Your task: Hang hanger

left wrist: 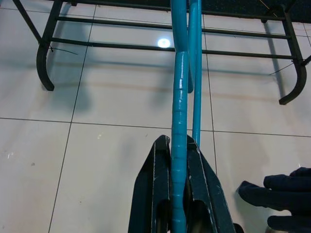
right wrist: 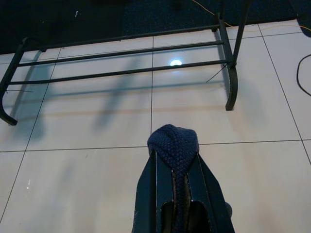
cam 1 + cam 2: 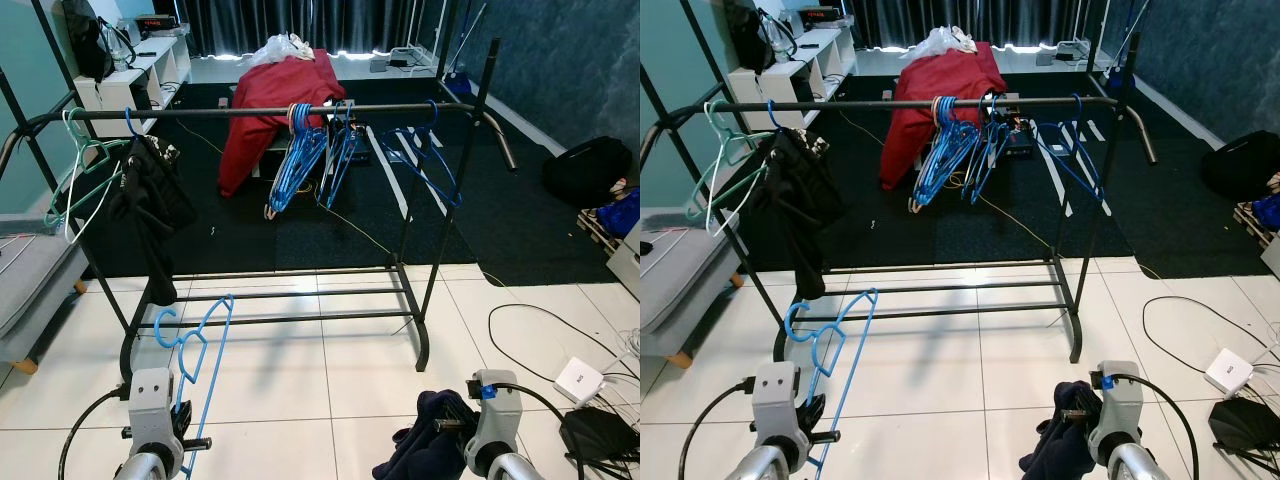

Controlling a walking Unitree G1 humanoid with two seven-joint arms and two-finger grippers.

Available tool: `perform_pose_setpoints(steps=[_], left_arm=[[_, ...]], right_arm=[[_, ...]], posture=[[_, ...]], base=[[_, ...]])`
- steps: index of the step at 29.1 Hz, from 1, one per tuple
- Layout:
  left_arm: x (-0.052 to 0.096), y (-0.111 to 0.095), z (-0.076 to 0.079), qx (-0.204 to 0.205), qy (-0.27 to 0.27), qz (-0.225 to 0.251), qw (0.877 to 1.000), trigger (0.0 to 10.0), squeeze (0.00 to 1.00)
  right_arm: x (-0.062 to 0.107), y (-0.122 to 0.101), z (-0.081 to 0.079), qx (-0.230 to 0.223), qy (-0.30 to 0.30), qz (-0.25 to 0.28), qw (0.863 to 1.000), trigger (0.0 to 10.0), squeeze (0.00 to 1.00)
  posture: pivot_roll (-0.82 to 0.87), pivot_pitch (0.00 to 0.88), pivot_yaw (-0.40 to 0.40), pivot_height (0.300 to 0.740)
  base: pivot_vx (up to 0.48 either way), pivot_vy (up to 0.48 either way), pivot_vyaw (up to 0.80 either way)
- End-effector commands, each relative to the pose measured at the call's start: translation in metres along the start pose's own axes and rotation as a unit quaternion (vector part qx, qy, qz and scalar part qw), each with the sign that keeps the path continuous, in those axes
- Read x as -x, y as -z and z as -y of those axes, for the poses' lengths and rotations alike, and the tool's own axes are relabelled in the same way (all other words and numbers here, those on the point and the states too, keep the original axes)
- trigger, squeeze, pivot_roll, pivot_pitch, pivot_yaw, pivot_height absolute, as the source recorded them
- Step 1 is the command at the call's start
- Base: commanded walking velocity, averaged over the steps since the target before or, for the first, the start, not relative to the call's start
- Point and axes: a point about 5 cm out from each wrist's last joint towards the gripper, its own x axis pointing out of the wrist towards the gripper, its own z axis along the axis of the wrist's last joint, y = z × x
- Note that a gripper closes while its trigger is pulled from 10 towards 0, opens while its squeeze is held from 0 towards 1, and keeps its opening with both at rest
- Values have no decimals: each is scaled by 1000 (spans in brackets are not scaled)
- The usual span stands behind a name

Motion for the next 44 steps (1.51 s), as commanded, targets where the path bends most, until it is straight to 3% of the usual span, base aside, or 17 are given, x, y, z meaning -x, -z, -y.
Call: perform_pose_setpoints(steps=[1,44], left_arm=[[2,1,-7,-6,-3,0,1000,10000,0],[0,-1,-7,-5,3,1,1000,10000,0]], right_arm=[[0,-1,1,-3,2,6,1000,10000,0],[-3,-5,0,-2,2,9,1000,10000,0]], posture=[[26,20,5,735],[24,31,4,735]], base=[[0,0,0],[0,0,0]])
